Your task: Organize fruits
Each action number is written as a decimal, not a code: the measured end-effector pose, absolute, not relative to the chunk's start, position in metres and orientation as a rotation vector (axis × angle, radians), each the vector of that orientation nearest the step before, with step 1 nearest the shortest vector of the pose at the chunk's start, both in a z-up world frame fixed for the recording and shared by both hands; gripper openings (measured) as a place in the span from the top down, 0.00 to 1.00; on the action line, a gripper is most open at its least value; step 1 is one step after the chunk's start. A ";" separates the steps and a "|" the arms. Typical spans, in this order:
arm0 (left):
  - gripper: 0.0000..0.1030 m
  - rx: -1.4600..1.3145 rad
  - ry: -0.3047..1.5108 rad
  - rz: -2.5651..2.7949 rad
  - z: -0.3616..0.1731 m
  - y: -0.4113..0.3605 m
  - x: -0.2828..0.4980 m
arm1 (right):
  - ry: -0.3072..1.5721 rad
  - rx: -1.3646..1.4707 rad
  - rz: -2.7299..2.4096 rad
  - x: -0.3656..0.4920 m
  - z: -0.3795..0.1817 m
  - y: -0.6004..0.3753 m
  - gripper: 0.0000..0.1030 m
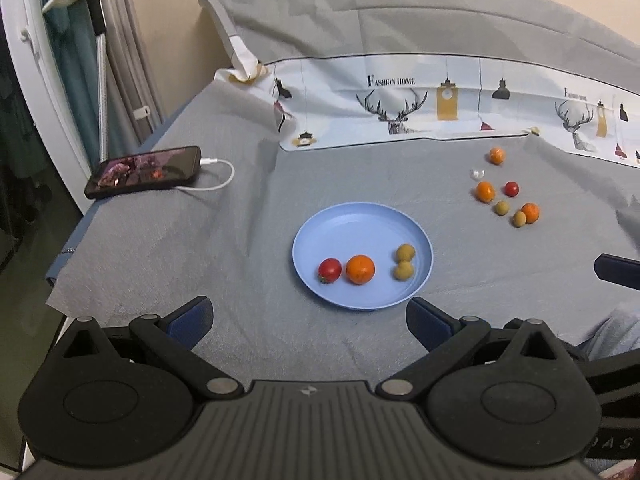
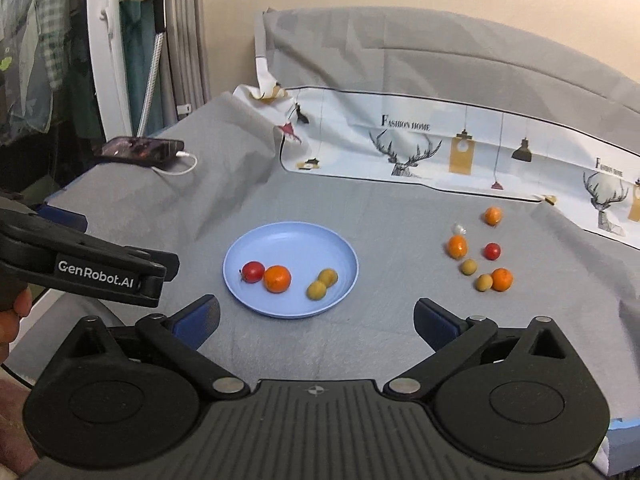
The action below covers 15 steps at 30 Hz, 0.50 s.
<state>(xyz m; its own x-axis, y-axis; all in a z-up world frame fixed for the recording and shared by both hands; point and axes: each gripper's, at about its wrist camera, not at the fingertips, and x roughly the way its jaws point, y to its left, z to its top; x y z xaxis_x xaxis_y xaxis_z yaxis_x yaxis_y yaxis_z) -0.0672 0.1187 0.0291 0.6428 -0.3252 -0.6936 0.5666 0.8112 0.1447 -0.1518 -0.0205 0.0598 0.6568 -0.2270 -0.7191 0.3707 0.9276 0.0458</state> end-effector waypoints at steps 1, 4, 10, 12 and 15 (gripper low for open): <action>0.00 0.370 0.702 -0.523 0.030 0.119 -0.069 | 0.780 0.196 -0.344 -0.154 0.061 -0.020 0.01; 0.00 0.368 0.697 -0.525 0.031 0.123 -0.073 | 0.772 0.196 -0.347 -0.155 0.063 -0.016 0.01; 0.00 0.362 0.700 -0.530 0.033 0.127 -0.074 | 0.768 0.183 -0.337 -0.157 0.064 -0.010 0.01; 0.00 0.361 0.696 -0.532 0.033 0.128 -0.074 | 0.768 0.180 -0.338 -0.156 0.065 -0.009 0.01; 0.00 0.360 0.690 -0.535 0.034 0.129 -0.073 | 0.768 0.174 -0.336 -0.155 0.065 -0.008 0.01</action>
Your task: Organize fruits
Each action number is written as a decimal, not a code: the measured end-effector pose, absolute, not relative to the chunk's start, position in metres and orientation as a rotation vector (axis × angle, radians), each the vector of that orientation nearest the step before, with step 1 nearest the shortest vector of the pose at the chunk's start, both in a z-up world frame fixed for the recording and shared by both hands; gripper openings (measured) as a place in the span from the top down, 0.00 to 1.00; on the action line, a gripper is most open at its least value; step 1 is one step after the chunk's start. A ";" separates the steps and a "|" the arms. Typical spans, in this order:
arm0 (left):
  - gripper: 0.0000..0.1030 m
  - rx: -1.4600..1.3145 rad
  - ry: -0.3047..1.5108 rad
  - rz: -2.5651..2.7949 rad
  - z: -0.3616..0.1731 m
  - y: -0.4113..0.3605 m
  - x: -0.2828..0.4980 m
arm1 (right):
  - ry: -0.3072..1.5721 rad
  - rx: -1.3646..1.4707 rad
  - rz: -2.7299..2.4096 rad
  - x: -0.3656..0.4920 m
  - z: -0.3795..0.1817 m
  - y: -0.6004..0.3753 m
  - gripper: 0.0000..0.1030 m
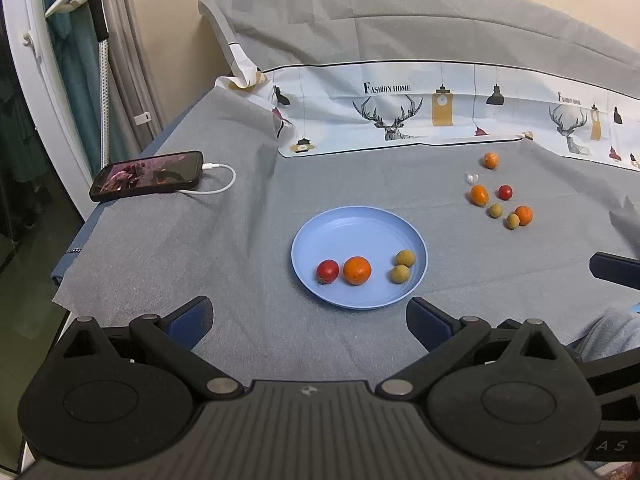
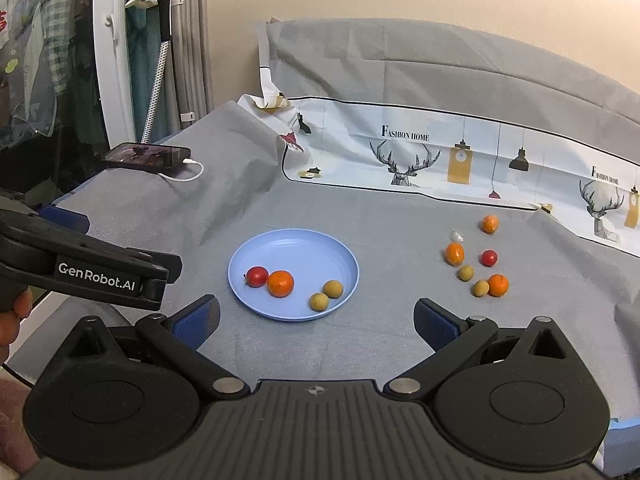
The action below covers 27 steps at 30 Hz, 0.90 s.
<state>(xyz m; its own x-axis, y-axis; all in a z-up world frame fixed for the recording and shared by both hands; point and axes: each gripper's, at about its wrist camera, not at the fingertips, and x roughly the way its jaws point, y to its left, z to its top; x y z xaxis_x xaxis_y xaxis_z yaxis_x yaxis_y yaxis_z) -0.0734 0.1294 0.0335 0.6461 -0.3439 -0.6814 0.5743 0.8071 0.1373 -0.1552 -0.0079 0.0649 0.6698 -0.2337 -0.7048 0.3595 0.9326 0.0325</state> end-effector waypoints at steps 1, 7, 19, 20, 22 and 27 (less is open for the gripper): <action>0.00 0.359 0.689 -0.536 0.033 0.130 -0.073 | 0.768 0.172 -0.334 -0.155 0.065 -0.009 0.01; 0.00 0.355 0.691 -0.535 0.032 0.130 -0.072 | 0.774 0.162 -0.325 -0.153 0.064 -0.006 0.01; 0.00 0.361 0.705 -0.538 0.029 0.128 -0.068 | 0.790 0.165 -0.320 -0.150 0.061 -0.007 0.01; 0.00 0.361 0.706 -0.539 0.028 0.129 -0.068 | 0.791 0.165 -0.319 -0.150 0.061 -0.007 0.01; 0.00 0.363 0.710 -0.539 0.027 0.128 -0.067 | 0.795 0.164 -0.316 -0.149 0.060 -0.008 0.01; 0.00 0.367 0.720 -0.541 0.024 0.127 -0.063 | 0.807 0.169 -0.313 -0.146 0.057 -0.009 0.01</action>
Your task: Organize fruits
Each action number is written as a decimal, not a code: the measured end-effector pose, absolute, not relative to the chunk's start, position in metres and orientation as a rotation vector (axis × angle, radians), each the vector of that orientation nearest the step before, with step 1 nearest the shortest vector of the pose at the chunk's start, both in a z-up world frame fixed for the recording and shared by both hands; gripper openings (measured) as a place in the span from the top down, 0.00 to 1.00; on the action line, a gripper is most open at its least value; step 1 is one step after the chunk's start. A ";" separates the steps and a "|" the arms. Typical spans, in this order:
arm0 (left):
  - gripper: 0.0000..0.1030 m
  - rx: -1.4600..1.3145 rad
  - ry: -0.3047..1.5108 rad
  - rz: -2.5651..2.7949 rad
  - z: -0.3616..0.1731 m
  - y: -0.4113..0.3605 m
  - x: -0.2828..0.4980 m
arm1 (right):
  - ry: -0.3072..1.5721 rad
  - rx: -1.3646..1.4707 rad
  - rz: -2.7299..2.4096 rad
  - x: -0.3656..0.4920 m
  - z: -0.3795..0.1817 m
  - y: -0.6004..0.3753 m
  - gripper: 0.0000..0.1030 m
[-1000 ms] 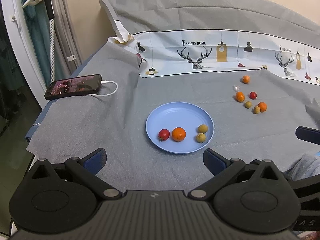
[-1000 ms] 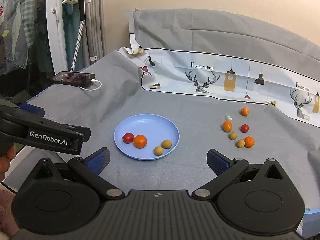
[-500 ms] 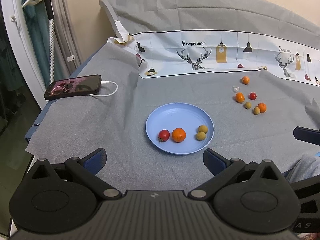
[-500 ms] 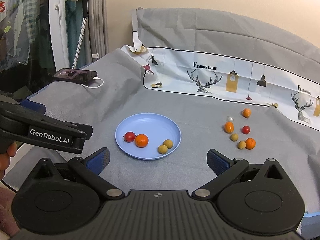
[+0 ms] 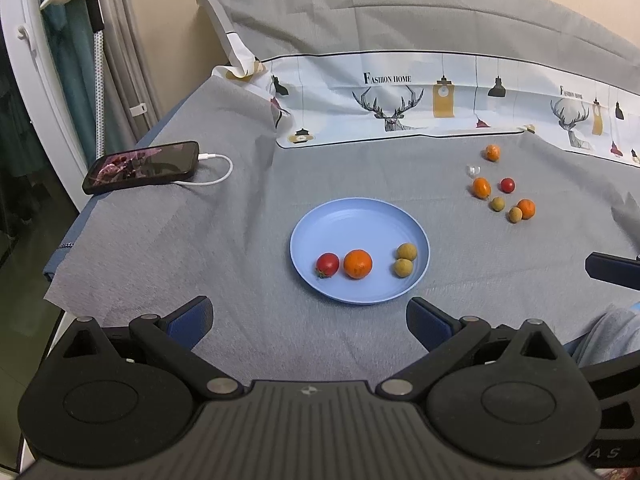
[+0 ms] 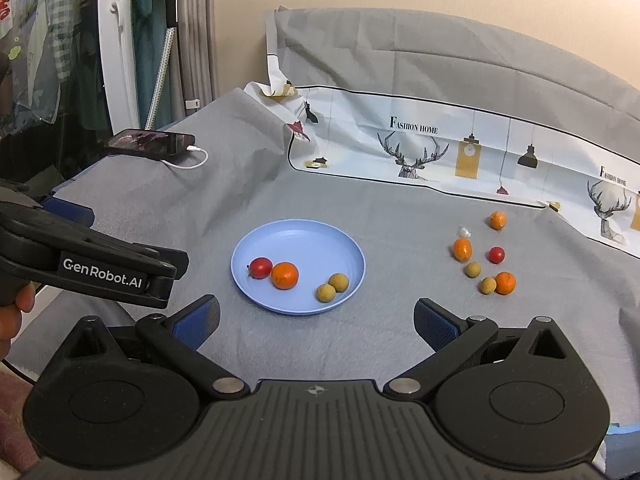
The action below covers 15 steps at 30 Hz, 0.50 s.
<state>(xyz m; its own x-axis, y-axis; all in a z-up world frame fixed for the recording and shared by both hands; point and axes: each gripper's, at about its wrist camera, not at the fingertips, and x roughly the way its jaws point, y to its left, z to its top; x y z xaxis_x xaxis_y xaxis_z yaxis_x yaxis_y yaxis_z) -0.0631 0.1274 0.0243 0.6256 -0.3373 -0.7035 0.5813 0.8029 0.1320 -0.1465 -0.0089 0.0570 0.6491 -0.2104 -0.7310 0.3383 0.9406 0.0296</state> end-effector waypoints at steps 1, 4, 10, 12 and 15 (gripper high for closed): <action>0.00 0.367 0.722 -0.541 0.024 0.127 -0.062 | 0.809 0.171 -0.313 -0.146 0.056 -0.009 0.01; 0.00 0.370 0.727 -0.540 0.022 0.126 -0.060 | 0.815 0.174 -0.312 -0.144 0.055 -0.011 0.01; 0.00 0.376 0.736 -0.537 0.019 0.125 -0.056 | 0.826 0.183 -0.304 -0.141 0.050 -0.012 0.01; 0.00 0.380 0.739 -0.535 0.018 0.125 -0.054 | 0.826 0.188 -0.302 -0.140 0.048 -0.013 0.01; 0.00 0.388 0.747 -0.530 0.015 0.123 -0.051 | 0.834 0.202 -0.305 -0.137 0.044 -0.016 0.01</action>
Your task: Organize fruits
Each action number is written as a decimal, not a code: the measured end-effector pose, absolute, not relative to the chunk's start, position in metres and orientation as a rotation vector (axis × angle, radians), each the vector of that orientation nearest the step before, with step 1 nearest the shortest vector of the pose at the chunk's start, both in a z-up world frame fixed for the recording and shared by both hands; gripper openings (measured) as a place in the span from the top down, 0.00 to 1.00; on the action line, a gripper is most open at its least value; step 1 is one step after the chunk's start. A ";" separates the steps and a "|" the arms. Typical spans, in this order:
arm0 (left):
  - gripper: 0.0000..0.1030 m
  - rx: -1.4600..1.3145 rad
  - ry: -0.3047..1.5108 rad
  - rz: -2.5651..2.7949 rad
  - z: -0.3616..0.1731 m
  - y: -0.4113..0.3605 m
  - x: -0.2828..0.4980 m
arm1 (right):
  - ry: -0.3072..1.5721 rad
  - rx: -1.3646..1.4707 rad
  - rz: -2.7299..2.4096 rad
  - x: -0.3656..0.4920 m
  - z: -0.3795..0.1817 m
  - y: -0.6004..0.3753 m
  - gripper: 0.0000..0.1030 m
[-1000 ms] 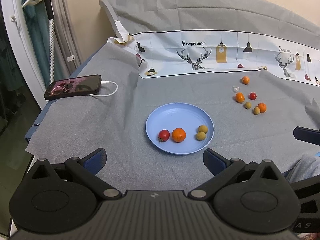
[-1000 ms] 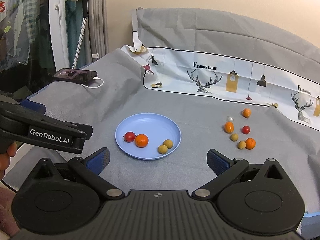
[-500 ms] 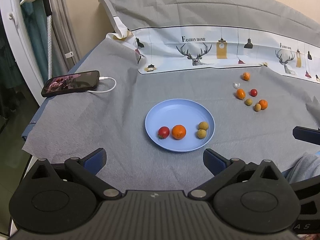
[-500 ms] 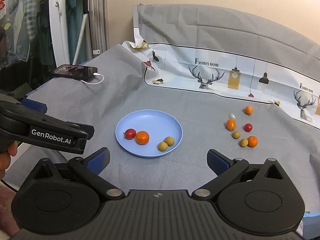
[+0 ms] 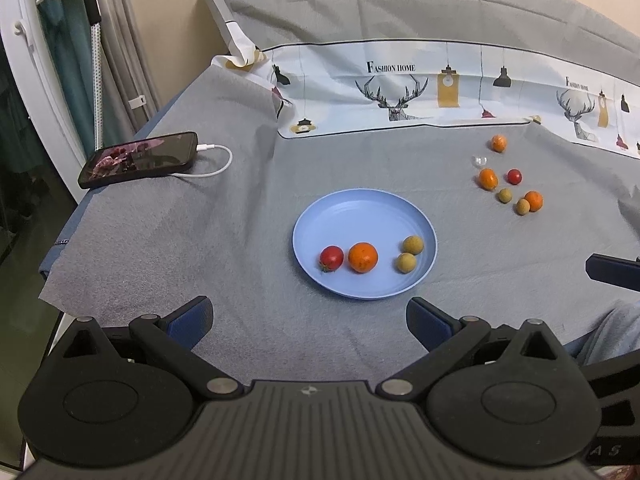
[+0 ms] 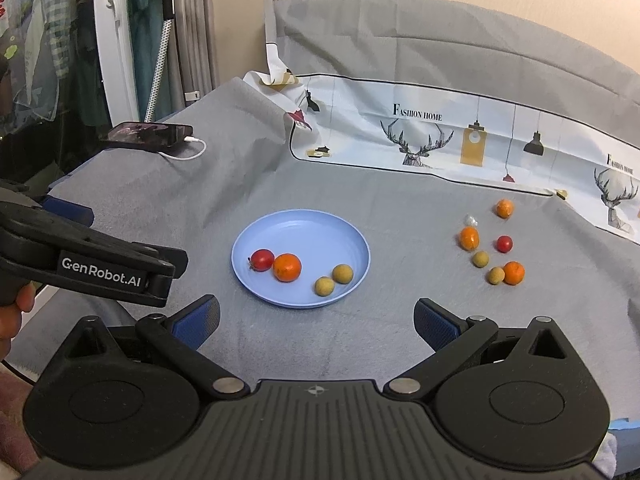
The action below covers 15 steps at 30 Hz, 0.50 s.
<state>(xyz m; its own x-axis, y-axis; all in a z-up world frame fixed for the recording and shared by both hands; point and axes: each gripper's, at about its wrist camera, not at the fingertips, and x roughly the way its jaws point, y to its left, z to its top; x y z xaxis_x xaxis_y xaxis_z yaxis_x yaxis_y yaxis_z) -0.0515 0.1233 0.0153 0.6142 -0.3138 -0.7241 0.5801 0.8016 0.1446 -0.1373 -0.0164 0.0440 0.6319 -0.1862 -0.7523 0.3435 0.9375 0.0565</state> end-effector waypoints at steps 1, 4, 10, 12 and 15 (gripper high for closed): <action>0.00 0.391 0.750 -0.528 0.014 0.122 -0.051 | 0.837 0.209 -0.307 -0.137 0.042 -0.018 0.01; 0.00 0.410 0.763 -0.522 0.011 0.118 -0.047 | 0.839 0.236 -0.321 -0.137 0.036 -0.024 0.01; 0.00 0.465 0.792 -0.522 0.002 0.094 -0.039 | 0.836 0.332 -0.429 -0.144 0.015 -0.056 0.01; 0.00 0.472 0.801 -0.525 0.000 0.082 -0.036 | 0.830 0.349 -0.493 -0.147 0.005 -0.073 0.01; 0.00 0.489 0.811 -0.533 -0.002 0.060 -0.029 | 0.826 0.365 -0.612 -0.151 -0.016 -0.108 0.01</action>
<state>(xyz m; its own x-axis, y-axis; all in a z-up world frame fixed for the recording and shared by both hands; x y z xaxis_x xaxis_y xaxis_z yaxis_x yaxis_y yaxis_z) -0.0292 0.0600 -0.0021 0.5737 -0.2551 -0.7784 0.6139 0.7630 0.2024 -0.1513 -0.1080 -0.0160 0.5223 -0.3612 -0.7725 0.6339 0.7704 0.0683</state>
